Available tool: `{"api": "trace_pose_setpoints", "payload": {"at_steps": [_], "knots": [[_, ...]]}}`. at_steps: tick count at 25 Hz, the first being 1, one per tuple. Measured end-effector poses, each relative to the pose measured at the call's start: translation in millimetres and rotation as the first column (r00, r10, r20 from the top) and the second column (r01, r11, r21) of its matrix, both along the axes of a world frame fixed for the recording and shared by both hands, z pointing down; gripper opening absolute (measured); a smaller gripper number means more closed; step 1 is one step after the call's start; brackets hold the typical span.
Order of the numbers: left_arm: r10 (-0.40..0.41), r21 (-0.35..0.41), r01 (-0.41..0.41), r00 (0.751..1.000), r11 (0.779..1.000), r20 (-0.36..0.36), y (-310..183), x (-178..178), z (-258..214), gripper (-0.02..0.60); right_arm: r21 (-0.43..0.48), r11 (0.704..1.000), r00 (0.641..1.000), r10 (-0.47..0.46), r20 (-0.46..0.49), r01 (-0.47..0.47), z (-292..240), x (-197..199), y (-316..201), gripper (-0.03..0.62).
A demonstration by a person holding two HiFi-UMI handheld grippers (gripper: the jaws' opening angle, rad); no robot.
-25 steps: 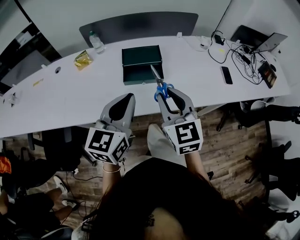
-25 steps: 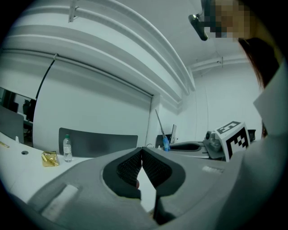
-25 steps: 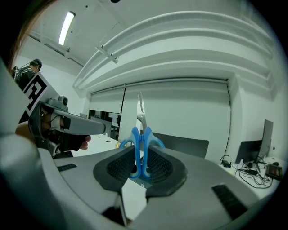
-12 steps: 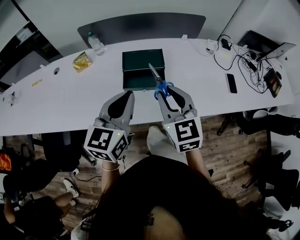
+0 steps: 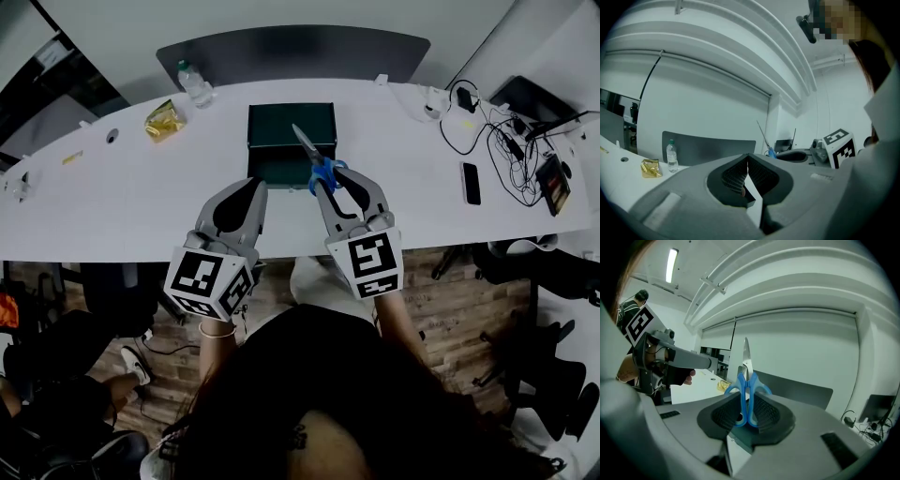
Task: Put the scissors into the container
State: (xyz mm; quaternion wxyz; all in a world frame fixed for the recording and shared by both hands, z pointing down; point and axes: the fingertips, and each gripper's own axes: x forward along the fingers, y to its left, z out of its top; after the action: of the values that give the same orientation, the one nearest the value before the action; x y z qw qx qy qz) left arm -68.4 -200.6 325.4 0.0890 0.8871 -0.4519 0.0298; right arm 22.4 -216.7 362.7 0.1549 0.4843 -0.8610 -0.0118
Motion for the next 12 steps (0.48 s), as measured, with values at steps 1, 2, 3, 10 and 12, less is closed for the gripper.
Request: {"api": "trace_pose_setpoints", "payload": {"at_steps": [1,2,3,10,12], "knots": [[-0.005,-0.002,0.005,1.000,1.000,-0.002,-4,0,0,0.012,-0.002,1.000,1.000,-0.009,-0.007,0.009,1,0,-4,0.092],[-0.010,-0.004,0.010,1.000,1.000,-0.003,-8,-1,0,0.012,-0.004,1.000,1.000,-0.018,-0.015,0.018,2,0,-9,0.092],[-0.015,-0.005,0.015,1.000,1.000,-0.004,-12,-1,0,0.012,-0.007,1.000,0.999,-0.027,-0.023,0.026,3,0,-13,0.092],[-0.041,-0.017,0.041,0.999,0.999,-0.006,-38,-4,4,0.012,-0.034,0.996,0.993,-0.082,-0.085,0.079,21,-3,-39,0.092],[-0.045,-0.021,0.045,0.999,0.999,-0.003,-43,-4,5,0.012,-0.045,0.995,0.990,-0.098,-0.099,0.094,27,-3,-45,0.092]]}}
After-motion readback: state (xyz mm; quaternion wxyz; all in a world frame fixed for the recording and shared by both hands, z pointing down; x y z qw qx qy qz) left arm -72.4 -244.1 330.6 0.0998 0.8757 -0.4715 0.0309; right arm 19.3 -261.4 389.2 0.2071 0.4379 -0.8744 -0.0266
